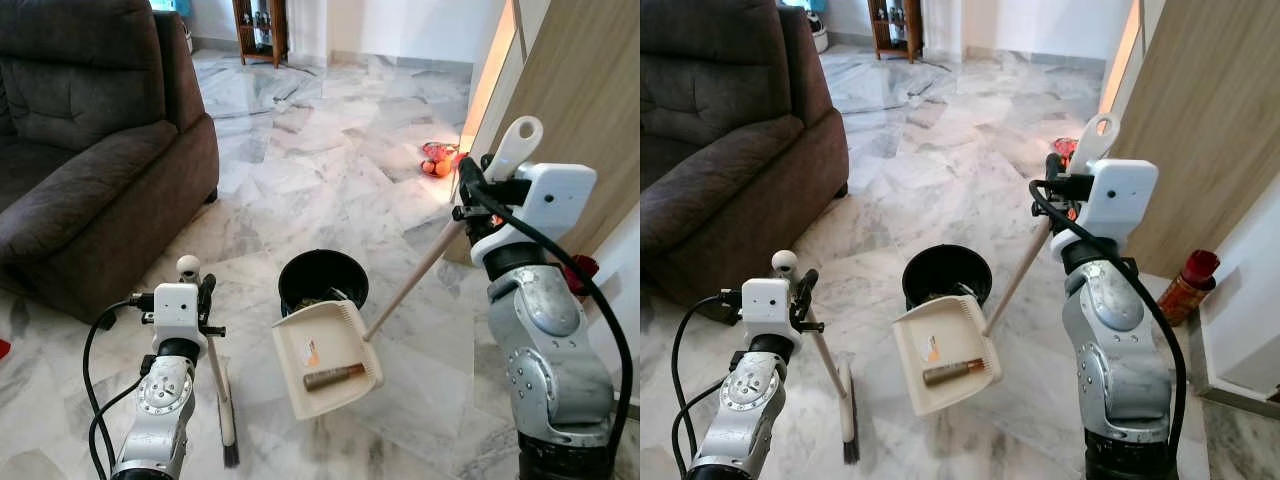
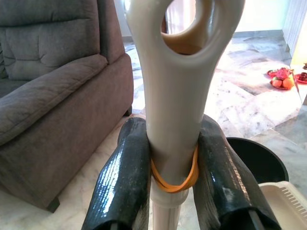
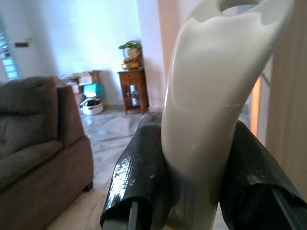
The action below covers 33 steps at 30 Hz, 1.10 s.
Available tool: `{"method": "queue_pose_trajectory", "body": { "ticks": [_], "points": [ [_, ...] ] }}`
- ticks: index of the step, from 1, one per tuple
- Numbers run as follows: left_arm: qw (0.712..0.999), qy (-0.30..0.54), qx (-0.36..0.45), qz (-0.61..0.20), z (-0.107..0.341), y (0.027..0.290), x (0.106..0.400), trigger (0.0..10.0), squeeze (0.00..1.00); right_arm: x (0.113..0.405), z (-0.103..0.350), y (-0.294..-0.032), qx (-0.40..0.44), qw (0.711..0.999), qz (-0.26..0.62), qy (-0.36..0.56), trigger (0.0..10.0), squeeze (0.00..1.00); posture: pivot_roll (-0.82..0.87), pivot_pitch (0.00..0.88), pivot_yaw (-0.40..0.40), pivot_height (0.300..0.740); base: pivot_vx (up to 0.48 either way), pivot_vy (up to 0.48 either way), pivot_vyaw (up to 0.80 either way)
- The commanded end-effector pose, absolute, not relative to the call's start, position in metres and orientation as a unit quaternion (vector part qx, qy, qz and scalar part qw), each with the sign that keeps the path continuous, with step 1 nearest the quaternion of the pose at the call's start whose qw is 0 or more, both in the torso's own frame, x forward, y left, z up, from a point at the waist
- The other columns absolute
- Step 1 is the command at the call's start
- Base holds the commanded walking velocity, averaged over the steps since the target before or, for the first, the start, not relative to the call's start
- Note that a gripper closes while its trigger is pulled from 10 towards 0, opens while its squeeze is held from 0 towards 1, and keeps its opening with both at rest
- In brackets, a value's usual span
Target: Sweep floor
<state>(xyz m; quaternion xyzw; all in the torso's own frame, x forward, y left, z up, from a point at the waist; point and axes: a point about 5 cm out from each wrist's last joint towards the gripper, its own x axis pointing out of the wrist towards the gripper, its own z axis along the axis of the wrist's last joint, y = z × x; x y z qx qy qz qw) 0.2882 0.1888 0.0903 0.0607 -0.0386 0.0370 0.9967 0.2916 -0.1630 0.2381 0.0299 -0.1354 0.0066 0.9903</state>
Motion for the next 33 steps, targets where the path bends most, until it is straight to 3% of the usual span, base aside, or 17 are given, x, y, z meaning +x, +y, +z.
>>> {"method": "queue_pose_trajectory", "body": {
  "ticks": [1,23,33],
  "points": [
    [0.996,-0.057,0.061,0.033,0.096,0.188,0.291,10.0,0.00,0.287,0.261,-0.163,0.044,0.982,0.006,-0.185,10.0,0.00,0.12,0.035,0.025,0.740,0.000,0.000,0.00],
    [0.996,-0.061,0.061,0.034,0.097,0.187,0.290,10.0,0.00,0.294,0.275,-0.147,0.108,0.966,0.005,-0.237,10.0,0.00,0.13,0.036,0.023,0.740,0.000,0.000,0.00],
    [0.995,-0.064,0.063,0.044,0.098,0.190,0.290,10.0,0.00,0.299,0.275,-0.140,0.117,0.962,0.007,-0.248,10.0,0.00,0.14,0.043,0.022,0.740,0.278,0.000,0.00]
  ]
}}
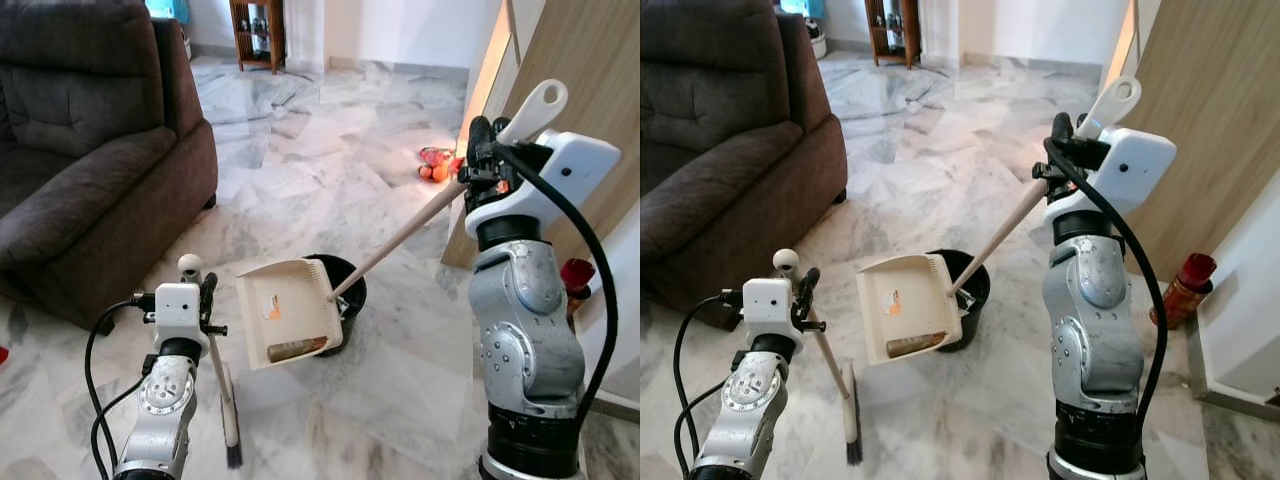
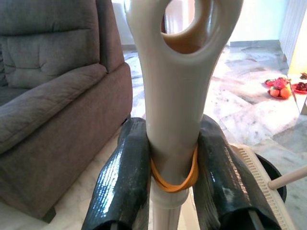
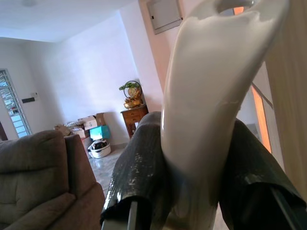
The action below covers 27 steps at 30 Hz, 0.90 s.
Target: Sweep floor
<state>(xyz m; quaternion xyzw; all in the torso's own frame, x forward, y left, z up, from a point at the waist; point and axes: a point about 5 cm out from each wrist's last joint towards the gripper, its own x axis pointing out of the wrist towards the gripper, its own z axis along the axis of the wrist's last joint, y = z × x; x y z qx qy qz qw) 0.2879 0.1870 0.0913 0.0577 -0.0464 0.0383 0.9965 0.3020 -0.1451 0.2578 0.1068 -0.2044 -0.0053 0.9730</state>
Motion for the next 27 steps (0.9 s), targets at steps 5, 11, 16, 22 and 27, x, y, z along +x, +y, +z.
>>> {"method": "queue_pose_trajectory", "body": {
  "ticks": [5,11,16,22,27],
  "points": [
    [0.995,-0.064,0.063,0.045,0.0983,0.1903,0.2897,10.0,0.00,0.2994,0.2747,-0.1380,0.117,0.961,0.012,-0.249,10.0,0.00,0.14,0.044,0.022,0.740,0.296,0.000,0.00],
    [0.995,-0.065,0.064,0.045,0.0987,0.1902,0.2897,10.0,0.00,0.2999,0.2737,-0.1378,0.116,0.962,0.011,-0.249,10.0,0.00,0.13,0.045,0.023,0.740,0.298,0.000,0.00],
    [0.995,-0.064,0.064,0.045,0.0985,0.1904,0.2898,10.0,0.00,0.3002,0.2735,-0.1356,0.119,0.961,0.015,-0.249,10.0,0.00,0.14,0.045,0.022,0.740,0.295,0.000,0.00],
    [0.995,-0.065,0.064,0.045,0.0985,0.1903,0.2897,10.0,0.00,0.3001,0.2735,-0.1343,0.121,0.961,0.021,-0.249,10.0,0.00,0.14,0.045,0.022,0.740,0.300,0.000,0.00],
    [0.995,-0.065,0.064,0.045,0.0986,0.1902,0.2900,10.0,0.00,0.2998,0.2743,-0.1334,0.122,0.960,0.025,-0.251,10.0,0.00,0.14,0.043,0.022,0.740,0.299,0.000,0.00]
  ]
}}
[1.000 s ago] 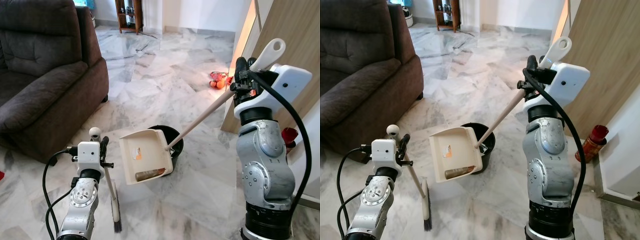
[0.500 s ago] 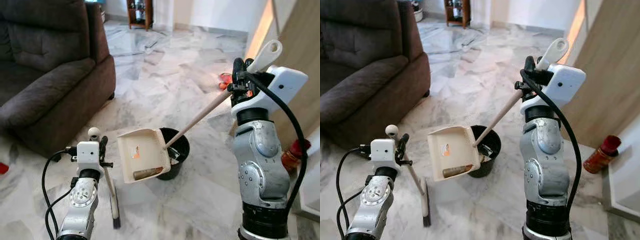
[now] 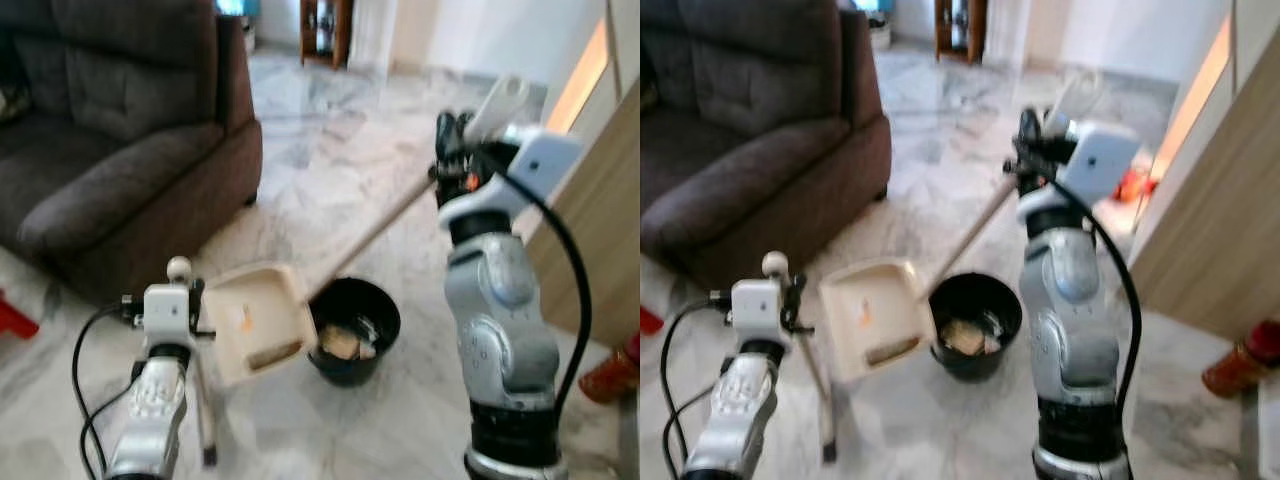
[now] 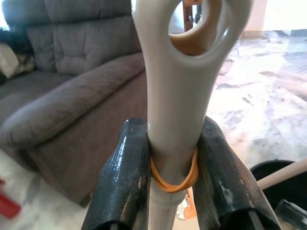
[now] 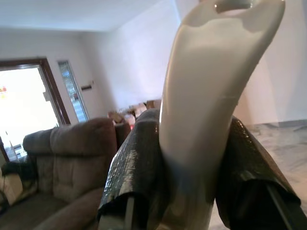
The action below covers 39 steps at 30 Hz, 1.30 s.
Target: Sweep floor
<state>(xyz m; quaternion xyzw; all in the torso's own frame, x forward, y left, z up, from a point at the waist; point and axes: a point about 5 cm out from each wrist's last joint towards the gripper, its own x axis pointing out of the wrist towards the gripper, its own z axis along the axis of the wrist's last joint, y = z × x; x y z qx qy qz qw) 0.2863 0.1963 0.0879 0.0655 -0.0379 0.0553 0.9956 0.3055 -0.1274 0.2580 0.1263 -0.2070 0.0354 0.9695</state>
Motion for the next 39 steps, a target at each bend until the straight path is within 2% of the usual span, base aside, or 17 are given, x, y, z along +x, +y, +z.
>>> {"method": "queue_pose_trajectory", "body": {
  "ticks": [1,39],
  "points": [
    [0.995,-0.064,0.064,0.045,0.0985,0.1902,0.2900,10.0,0.00,0.2999,0.2745,-0.1334,0.122,0.960,0.025,-0.251,10.0,0.00,0.14,0.043,0.022,0.740,0.300,0.000,0.00],
    [0.995,-0.070,0.061,0.048,0.0996,0.1898,0.2908,10.0,0.00,0.3016,0.2790,-0.1332,0.140,0.955,0.024,-0.260,10.0,0.00,0.14,0.032,0.015,0.740,0.291,0.000,0.00]
  ]
}}
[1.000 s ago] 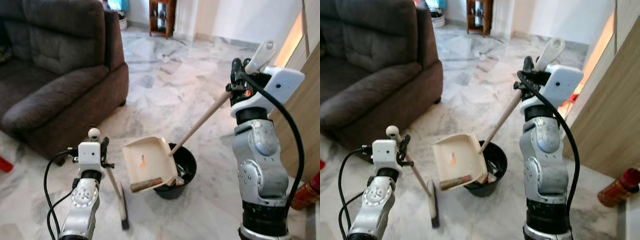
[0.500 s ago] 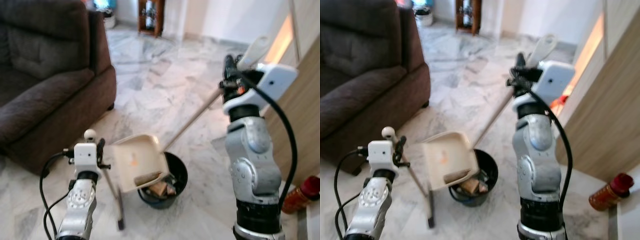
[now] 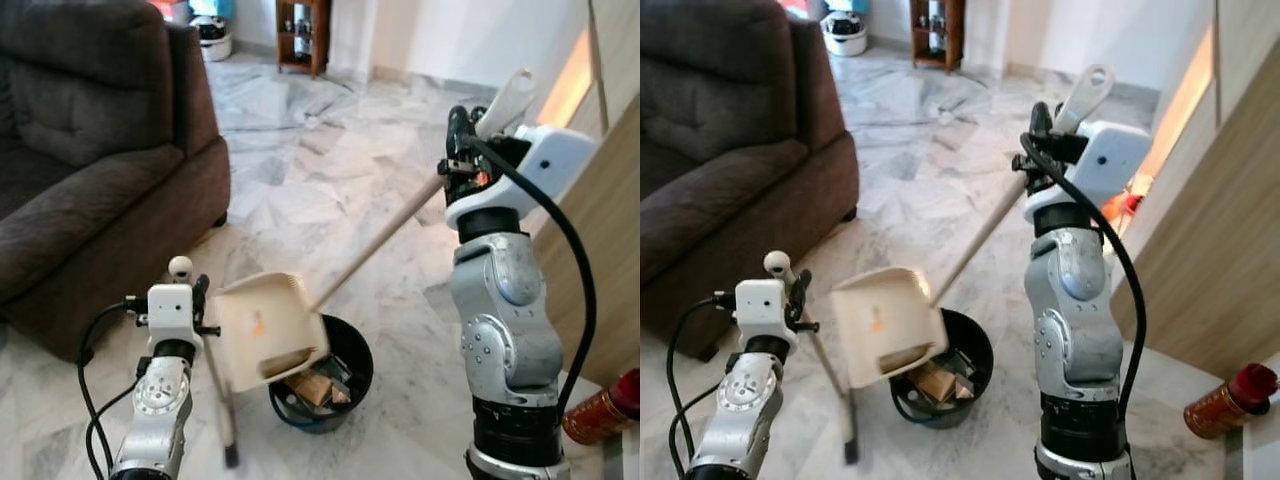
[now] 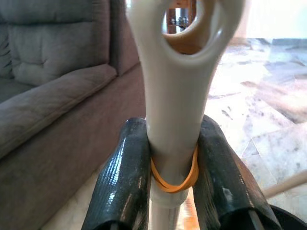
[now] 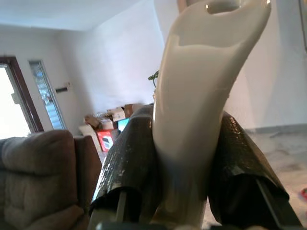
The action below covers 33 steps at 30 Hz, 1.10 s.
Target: Sweep floor
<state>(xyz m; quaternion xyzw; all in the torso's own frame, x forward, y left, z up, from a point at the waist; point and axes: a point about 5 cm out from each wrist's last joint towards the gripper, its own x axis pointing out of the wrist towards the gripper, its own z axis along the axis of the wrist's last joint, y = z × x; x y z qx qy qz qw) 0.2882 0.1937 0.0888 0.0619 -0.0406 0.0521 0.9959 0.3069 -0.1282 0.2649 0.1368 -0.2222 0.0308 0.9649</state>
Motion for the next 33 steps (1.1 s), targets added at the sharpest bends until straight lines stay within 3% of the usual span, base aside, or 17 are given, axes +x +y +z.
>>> {"method": "queue_pose_trajectory", "body": {
  "ticks": [1,21,33],
  "points": [
    [0.995,-0.071,0.060,0.047,0.0997,0.1896,0.2908,10.0,0.00,0.3017,0.2789,-0.1332,0.140,0.955,0.024,-0.260,10.0,0.00,0.14,0.032,0.015,0.740,0.000,0.000,0.00],
    [0.995,-0.066,0.059,0.041,0.0977,0.1879,0.2899,10.0,0.00,0.3025,0.2721,-0.1346,0.120,0.959,0.001,-0.256,10.0,0.00,0.14,0.043,0.015,0.740,0.000,0.000,0.00],
    [0.995,-0.064,0.061,0.041,0.0967,0.1879,0.2897,10.0,0.00,0.2995,0.2699,-0.1323,0.050,0.958,-0.011,-0.281,10.0,0.00,0.14,0.046,0.016,0.740,0.000,0.000,0.00]
  ]
}}
